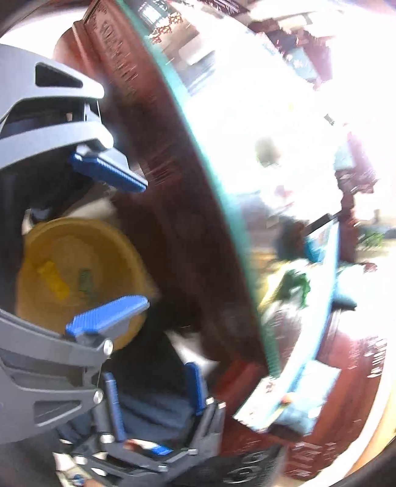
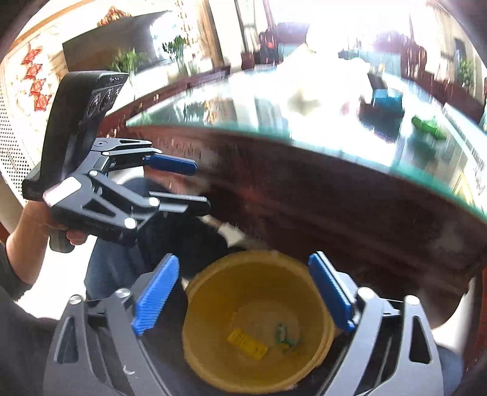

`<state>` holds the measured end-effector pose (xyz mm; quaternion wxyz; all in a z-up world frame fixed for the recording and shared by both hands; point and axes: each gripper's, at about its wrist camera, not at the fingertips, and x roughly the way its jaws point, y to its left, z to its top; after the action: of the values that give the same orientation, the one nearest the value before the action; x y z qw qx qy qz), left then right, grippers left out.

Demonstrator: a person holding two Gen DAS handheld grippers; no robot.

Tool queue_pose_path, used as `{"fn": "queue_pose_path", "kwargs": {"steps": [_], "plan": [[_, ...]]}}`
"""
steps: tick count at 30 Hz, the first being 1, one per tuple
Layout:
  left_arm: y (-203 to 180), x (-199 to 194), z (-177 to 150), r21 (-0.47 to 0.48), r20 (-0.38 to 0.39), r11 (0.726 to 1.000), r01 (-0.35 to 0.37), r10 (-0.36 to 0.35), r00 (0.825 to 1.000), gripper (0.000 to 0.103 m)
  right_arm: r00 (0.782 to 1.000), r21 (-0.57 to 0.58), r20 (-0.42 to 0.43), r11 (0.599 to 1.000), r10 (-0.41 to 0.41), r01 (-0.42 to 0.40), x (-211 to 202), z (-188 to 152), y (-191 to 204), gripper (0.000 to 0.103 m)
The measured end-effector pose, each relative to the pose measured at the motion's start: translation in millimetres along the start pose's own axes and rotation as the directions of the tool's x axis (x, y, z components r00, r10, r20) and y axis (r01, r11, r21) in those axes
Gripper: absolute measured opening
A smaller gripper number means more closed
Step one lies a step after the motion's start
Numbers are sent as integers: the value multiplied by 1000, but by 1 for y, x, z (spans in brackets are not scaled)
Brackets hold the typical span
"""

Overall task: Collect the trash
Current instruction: 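Carry both items over the yellow bin and open both tools to drop them, then grasp the yellow printed bread bag with the left tool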

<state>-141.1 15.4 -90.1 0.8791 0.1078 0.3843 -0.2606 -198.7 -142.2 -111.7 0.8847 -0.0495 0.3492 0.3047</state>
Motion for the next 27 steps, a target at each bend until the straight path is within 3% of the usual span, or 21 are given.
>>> {"fn": "queue_pose_path", "kwargs": {"steps": [4,7,11,14,20,24,27], "plan": [[14,-13,38,-54,121,995,-83,89,989,84,985,-3,137,994,-105,107,-17,33,-9,95],[28,-14,66,-108,181,984,-142,160,970,95,948,32,258,982,-188,186,-29,60,-20,95],[54,-5,109,-190,212,965,-179,218,953,98,922,72,292,967,-253,243,-23,92,-39,95],[76,16,148,-238,191,941,-240,288,938,99,923,98,296,969,-246,227,-12,106,-56,95],[133,73,209,-334,83,901,-277,321,944,99,934,123,289,975,-212,183,13,123,-82,95],[159,104,225,-343,27,903,-260,286,958,99,944,145,277,979,-180,144,26,133,-98,95],[164,117,233,-345,20,899,-269,294,956,99,949,162,269,979,-163,122,32,138,-110,95]]}}
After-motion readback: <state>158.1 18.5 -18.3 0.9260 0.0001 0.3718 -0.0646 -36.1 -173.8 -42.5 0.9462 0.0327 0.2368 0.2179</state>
